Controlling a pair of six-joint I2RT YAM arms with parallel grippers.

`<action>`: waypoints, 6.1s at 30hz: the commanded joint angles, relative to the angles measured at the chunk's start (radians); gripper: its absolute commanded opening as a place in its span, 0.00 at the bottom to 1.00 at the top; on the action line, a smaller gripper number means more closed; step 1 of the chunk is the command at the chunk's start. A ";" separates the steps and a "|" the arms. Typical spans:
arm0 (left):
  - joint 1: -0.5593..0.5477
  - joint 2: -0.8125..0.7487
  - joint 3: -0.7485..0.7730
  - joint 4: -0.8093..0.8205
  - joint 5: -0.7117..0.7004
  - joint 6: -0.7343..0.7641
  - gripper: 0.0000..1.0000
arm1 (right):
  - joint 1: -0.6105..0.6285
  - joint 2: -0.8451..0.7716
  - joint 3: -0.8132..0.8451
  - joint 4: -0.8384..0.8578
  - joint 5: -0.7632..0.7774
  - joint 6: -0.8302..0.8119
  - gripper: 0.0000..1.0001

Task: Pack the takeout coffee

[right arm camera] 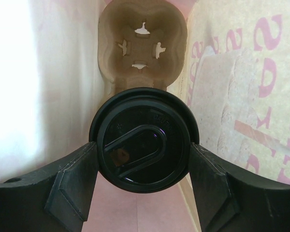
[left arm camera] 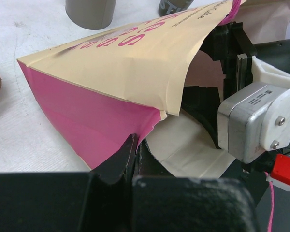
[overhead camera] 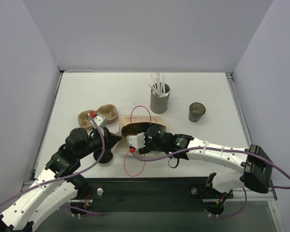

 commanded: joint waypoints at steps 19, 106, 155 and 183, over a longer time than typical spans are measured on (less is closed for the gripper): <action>-0.027 0.010 0.039 0.054 0.001 -0.015 0.00 | 0.002 -0.105 -0.021 -0.121 0.044 -0.035 0.44; -0.071 0.168 0.132 -0.015 -0.031 -0.017 0.00 | -0.188 0.033 0.012 -0.089 -0.111 -0.051 0.68; -0.073 0.214 0.141 -0.025 -0.025 -0.024 0.00 | -0.241 0.127 -0.029 0.030 -0.122 -0.005 0.65; -0.075 0.255 0.213 -0.061 -0.048 -0.024 0.00 | -0.245 0.089 0.011 -0.006 -0.119 0.074 0.96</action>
